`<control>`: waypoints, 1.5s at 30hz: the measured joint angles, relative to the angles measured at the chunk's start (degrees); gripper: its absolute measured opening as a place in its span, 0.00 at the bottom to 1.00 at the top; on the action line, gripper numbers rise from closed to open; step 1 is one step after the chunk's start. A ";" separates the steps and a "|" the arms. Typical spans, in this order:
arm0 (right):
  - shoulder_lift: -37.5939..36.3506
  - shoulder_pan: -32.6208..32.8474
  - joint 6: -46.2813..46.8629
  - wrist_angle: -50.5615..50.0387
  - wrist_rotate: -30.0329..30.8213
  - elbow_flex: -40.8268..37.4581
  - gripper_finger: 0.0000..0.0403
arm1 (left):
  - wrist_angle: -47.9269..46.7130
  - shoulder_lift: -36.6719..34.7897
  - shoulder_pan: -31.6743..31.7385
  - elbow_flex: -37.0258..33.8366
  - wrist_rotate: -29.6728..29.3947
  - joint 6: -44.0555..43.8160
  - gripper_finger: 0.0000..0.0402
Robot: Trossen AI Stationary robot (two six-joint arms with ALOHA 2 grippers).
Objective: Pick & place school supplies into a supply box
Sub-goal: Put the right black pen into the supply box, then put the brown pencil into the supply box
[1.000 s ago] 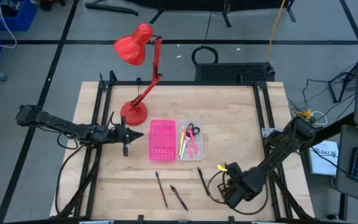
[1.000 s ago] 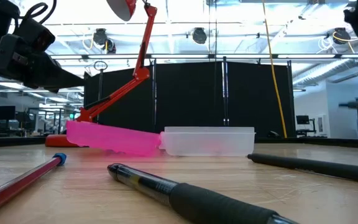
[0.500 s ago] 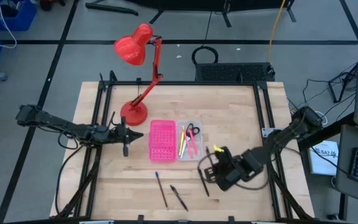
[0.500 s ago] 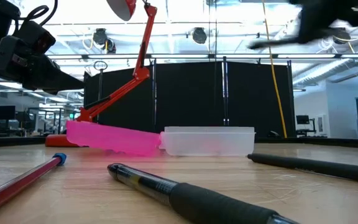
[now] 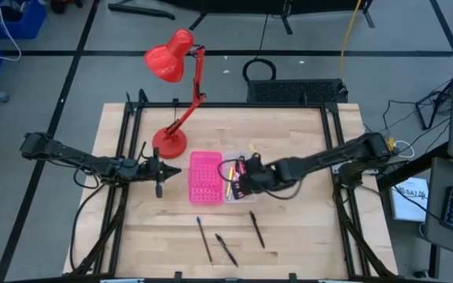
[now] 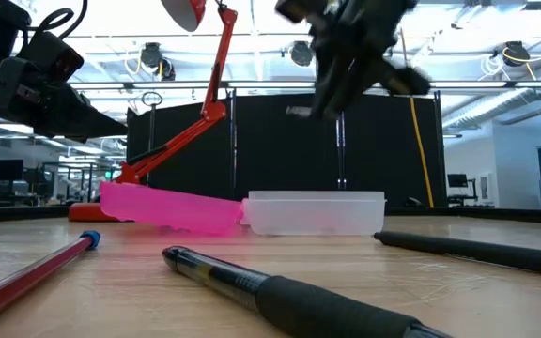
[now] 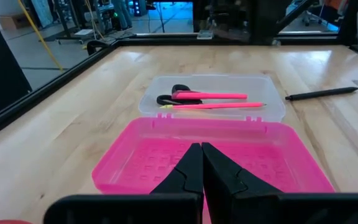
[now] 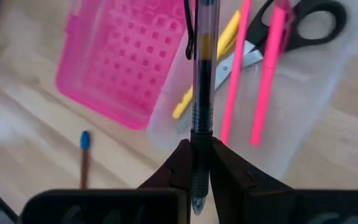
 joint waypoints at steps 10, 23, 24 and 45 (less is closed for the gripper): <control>9.19 -6.82 -7.41 4.90 -7.37 0.02 0.06 | -0.41 0.01 0.00 0.00 0.07 0.25 0.01; 11.66 -10.66 -8.86 5.95 -7.26 -0.73 0.06 | -0.87 0.02 0.00 0.00 0.17 0.16 0.01; 11.68 -10.80 -8.86 5.94 -7.26 -1.15 0.06 | -0.93 0.00 0.00 0.00 0.17 0.14 0.01; 10.75 -11.05 -7.78 11.13 -7.19 -6.12 0.26 | -1.59 0.02 0.00 -0.02 0.17 -0.17 0.01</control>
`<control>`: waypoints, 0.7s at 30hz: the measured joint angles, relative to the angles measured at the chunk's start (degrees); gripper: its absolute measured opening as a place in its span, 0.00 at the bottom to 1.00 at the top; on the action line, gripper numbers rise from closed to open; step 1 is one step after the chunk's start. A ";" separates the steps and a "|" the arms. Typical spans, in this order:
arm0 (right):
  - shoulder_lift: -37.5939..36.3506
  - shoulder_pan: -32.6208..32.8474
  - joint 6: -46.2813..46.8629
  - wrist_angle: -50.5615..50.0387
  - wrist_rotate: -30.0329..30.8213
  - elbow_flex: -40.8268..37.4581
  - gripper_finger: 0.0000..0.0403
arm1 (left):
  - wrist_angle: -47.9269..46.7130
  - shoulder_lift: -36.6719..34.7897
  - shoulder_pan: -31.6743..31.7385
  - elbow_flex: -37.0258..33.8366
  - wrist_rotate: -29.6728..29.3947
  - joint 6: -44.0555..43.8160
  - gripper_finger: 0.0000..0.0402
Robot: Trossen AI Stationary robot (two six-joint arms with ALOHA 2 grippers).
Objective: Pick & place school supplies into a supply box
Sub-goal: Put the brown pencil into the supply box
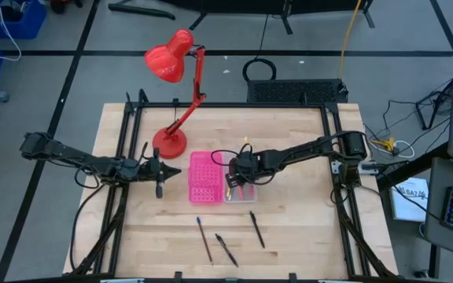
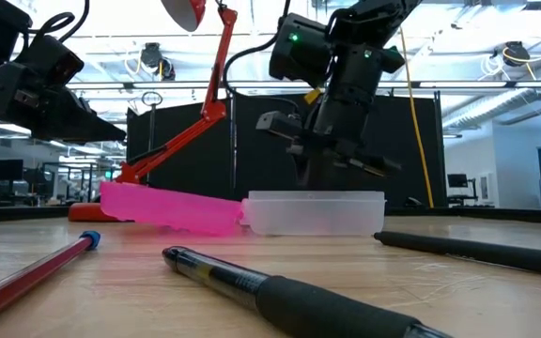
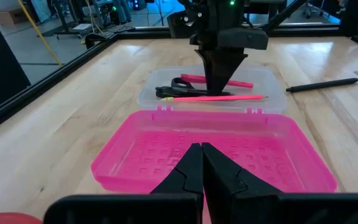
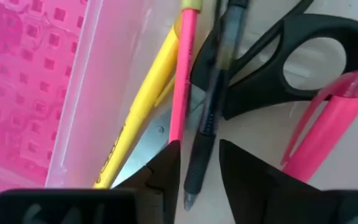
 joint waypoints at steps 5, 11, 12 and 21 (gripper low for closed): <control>-1.55 0.02 -0.88 -0.27 0.13 0.00 0.29 | -0.09 -0.02 -0.02 -0.02 0.04 -0.04 0.01; -9.41 0.42 -4.77 -1.28 2.92 0.00 0.29 | -0.04 0.00 -0.04 -0.04 1.51 -0.09 0.01; -11.71 0.83 -6.32 -1.78 4.83 0.00 0.29 | -0.04 0.00 -0.04 -0.04 1.51 -0.11 0.01; -32.85 10.47 -30.94 -2.46 32.80 -1.85 0.28 | 0.00 -0.02 -0.04 -0.04 1.05 -0.16 0.01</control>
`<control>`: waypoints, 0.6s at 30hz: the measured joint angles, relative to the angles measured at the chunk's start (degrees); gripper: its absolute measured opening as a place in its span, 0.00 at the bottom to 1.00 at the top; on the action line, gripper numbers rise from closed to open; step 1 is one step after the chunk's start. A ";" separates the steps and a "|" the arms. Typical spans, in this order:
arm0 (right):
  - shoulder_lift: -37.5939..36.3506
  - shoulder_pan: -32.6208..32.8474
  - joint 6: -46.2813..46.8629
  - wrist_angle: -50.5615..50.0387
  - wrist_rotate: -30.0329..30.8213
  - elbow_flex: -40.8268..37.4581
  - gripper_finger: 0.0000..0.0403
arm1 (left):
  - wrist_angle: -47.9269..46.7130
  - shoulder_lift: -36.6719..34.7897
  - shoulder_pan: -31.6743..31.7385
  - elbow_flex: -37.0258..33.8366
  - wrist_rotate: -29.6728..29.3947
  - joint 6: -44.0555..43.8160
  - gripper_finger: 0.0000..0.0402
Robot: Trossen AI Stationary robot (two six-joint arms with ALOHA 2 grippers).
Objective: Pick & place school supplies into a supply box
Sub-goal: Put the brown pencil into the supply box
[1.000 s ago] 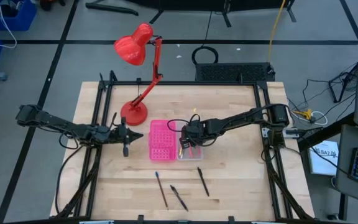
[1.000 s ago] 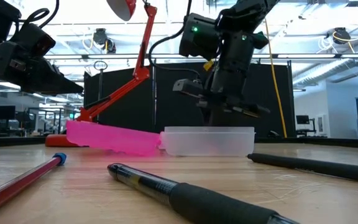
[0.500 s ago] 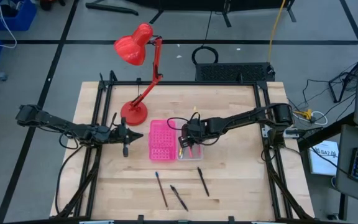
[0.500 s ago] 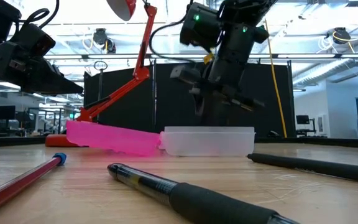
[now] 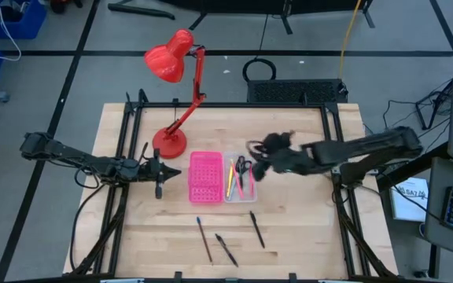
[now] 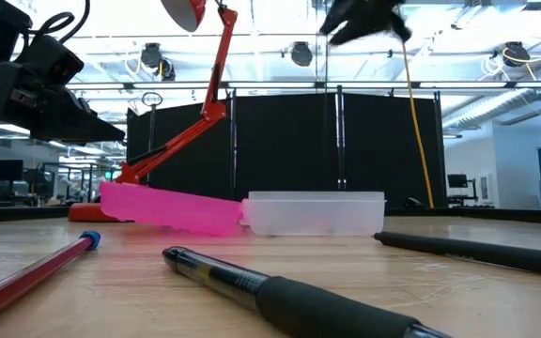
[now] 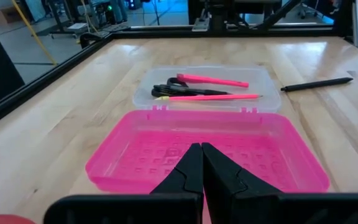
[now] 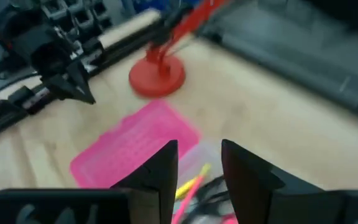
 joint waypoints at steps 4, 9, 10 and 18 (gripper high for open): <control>-7.17 3.97 -11.07 4.43 4.59 -6.87 0.23 | 0.02 0.02 0.04 0.00 -0.12 0.51 0.01; -14.65 5.33 -24.90 20.26 -2.92 -19.00 0.11 | 1.19 0.00 0.04 0.00 -0.15 1.28 0.01; -15.77 5.38 -27.20 23.76 -4.73 -21.76 0.08 | 1.25 0.02 0.04 0.00 -0.17 1.87 0.01; -20.13 5.38 -36.04 42.22 -7.23 -36.85 0.01 | 5.21 0.00 0.04 0.00 -0.15 9.48 0.01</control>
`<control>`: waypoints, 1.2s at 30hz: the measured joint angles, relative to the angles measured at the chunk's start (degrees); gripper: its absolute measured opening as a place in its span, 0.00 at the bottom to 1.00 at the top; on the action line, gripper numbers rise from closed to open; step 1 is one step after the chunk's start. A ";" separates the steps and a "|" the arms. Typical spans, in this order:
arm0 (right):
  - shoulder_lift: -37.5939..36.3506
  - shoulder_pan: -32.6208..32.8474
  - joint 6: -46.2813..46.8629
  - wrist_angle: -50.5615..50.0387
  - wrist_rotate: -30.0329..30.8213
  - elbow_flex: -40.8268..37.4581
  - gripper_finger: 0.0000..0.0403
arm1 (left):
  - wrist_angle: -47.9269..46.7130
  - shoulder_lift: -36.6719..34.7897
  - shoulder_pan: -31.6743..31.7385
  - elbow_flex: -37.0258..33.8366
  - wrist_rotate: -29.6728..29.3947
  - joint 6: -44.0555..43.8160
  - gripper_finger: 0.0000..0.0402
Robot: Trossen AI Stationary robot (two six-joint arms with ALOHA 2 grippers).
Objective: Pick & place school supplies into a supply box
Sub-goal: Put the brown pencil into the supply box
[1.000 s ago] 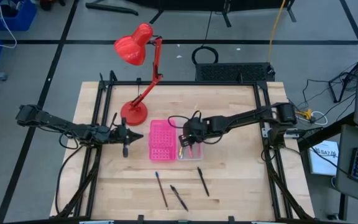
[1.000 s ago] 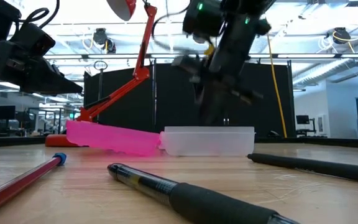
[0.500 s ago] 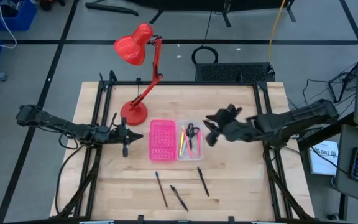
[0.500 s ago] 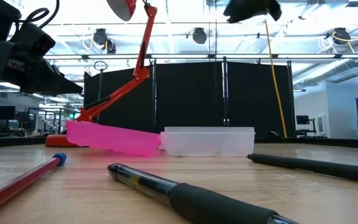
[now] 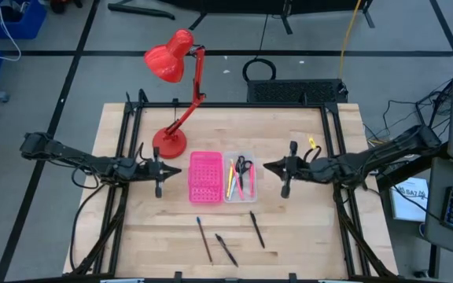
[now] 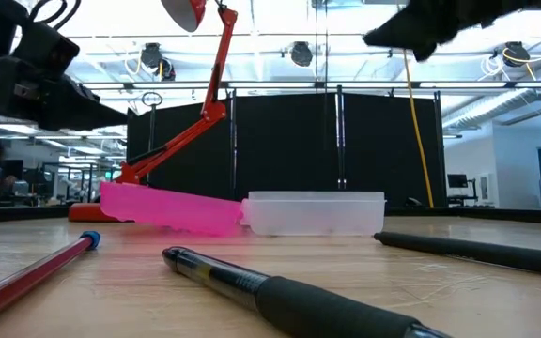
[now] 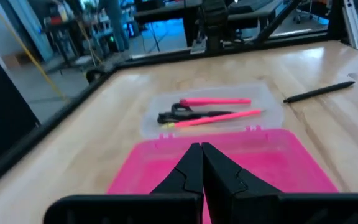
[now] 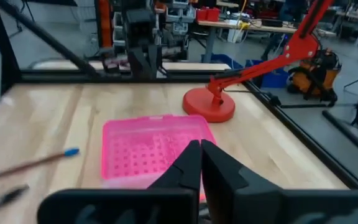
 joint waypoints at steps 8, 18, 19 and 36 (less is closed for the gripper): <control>0.08 0.02 0.16 10.16 -3.21 -9.23 0.00 | 0.97 0.02 0.00 0.00 -0.02 8.11 0.01; 0.10 -2.22 -7.87 29.37 -3.00 -20.08 0.00 | -4.36 1.32 -0.43 5.16 0.15 -2.38 0.01; -0.39 -2.69 -7.89 29.82 -2.99 -20.42 0.00 | -5.63 2.49 -0.67 6.93 0.11 -2.41 0.02; -7.91 -4.15 -9.61 29.73 -6.05 -20.51 0.00 | -46.78 44.97 -1.55 58.65 5.21 12.47 0.09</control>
